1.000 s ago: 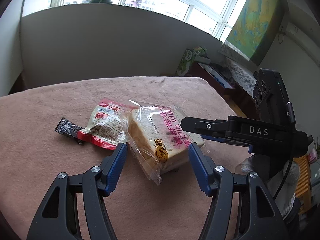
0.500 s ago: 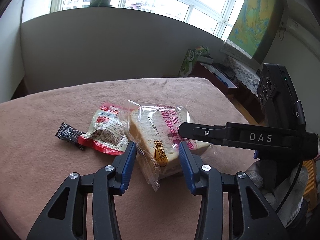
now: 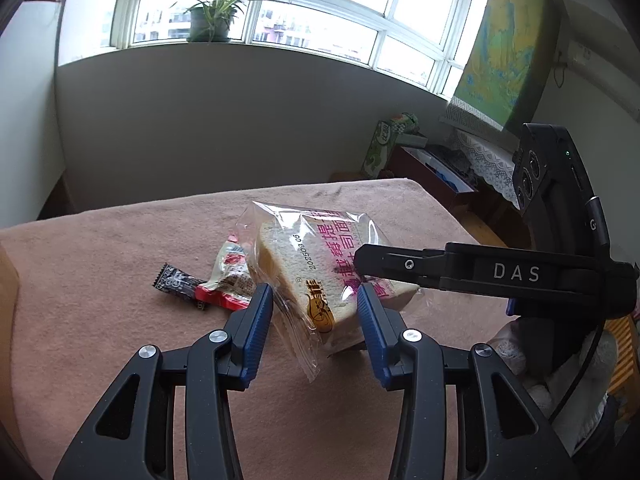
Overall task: Organize snacks
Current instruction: 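Close both grippers on the bagged bread loaf and lift it, then carry the bread loaf into the cardboard box and open both grippers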
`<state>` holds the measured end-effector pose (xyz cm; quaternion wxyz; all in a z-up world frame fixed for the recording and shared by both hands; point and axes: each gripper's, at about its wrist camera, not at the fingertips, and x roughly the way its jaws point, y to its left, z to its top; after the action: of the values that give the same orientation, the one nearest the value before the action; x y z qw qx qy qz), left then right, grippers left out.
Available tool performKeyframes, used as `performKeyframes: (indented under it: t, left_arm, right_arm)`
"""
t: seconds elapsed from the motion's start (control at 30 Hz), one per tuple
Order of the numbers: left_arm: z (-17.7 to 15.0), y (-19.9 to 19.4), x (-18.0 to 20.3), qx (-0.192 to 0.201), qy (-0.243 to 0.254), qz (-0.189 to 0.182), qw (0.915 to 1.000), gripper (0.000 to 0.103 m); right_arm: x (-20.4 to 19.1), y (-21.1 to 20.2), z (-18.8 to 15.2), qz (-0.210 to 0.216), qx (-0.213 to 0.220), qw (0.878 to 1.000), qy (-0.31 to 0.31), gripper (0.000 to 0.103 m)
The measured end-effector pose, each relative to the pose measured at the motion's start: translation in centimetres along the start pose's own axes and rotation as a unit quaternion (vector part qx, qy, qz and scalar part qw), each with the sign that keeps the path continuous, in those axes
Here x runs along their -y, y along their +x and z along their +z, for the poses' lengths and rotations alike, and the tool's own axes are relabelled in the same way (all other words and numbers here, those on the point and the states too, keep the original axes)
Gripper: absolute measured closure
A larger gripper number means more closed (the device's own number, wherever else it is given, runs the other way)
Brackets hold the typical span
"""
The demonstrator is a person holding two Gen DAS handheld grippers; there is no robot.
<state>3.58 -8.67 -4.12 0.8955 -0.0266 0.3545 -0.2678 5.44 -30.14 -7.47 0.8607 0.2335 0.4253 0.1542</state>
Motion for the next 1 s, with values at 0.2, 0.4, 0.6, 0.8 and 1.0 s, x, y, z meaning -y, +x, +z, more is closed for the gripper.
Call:
performKeyframes:
  t: [0.2,0.4,0.6,0.8,1.0]
  left_arm:
    - [-0.3,-3.1,-2.0,0.025,-0.01,0.011,0.9996,0.061]
    - [-0.9,-5.9,-4.5,0.044,-0.025,0.024,0.9984,0.061]
    - [-1.7,-8.5,-6.8,0.063,-0.039,0.042,0.9963,0.061]
    - [-2.1,-10.4,-9.7,0.087,-0.063,0.063,0.9922,0.061]
    - [-2.7,-13.9,-12.8,0.116,-0.082,0.088,0.986,0.061]
  right_arm:
    - [-3.5,0.4,0.1,0.014,0.005,1.0,-0.021,0.045]
    - [-7.2,1.6,-0.5,0.027,0.001,0.999,-0.044,0.045]
    - [-11.3,2.9,-1.3,0.036,-0.004,0.997,-0.071,0.045]
    - [-16.0,4.7,-1.8,0.045,-0.006,0.994,-0.102,0.045]
    - [-20.8,6.1,-2.5,0.072,-0.01,0.989,-0.132,0.046]
